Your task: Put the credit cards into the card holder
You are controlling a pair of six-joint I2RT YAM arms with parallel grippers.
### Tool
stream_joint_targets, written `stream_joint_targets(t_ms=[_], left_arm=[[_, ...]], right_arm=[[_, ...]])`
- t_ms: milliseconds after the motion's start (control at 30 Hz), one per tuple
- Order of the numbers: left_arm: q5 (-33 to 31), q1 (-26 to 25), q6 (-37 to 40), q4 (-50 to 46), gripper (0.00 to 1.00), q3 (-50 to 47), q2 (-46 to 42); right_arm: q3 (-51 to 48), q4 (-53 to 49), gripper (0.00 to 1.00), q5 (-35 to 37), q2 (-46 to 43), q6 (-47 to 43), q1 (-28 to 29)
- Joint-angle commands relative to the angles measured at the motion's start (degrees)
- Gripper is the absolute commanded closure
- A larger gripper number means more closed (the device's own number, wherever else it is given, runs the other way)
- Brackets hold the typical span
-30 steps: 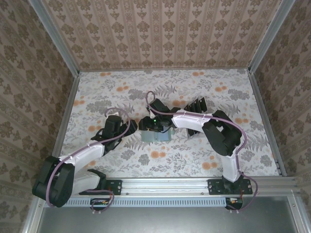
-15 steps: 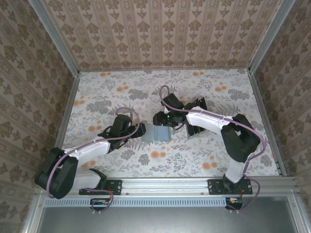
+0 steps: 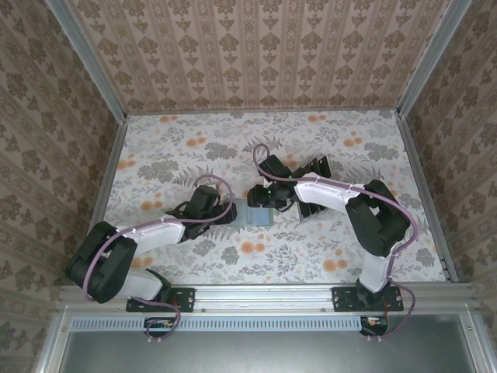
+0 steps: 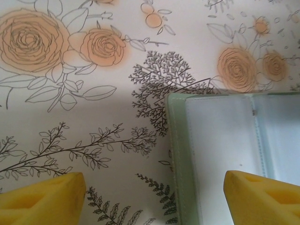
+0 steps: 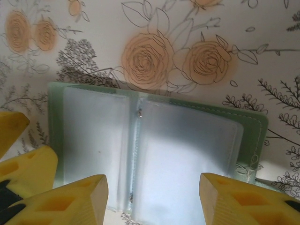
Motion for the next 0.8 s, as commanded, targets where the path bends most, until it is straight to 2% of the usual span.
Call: stream_joint_targets(t_ms=[0, 767], left_arm=[[-0.65, -0.12, 0.99, 0.73, 0.21, -0.71, 1.3], [0.64, -0.95, -0.6, 6.03, 0.21, -2.99, 6.32]], right_arm=[[-1.49, 0.1, 0.44, 0.79, 1.44, 0.14, 0.41], [-1.87, 10.15, 0.45, -9.09, 6.87, 7.71, 1.03]])
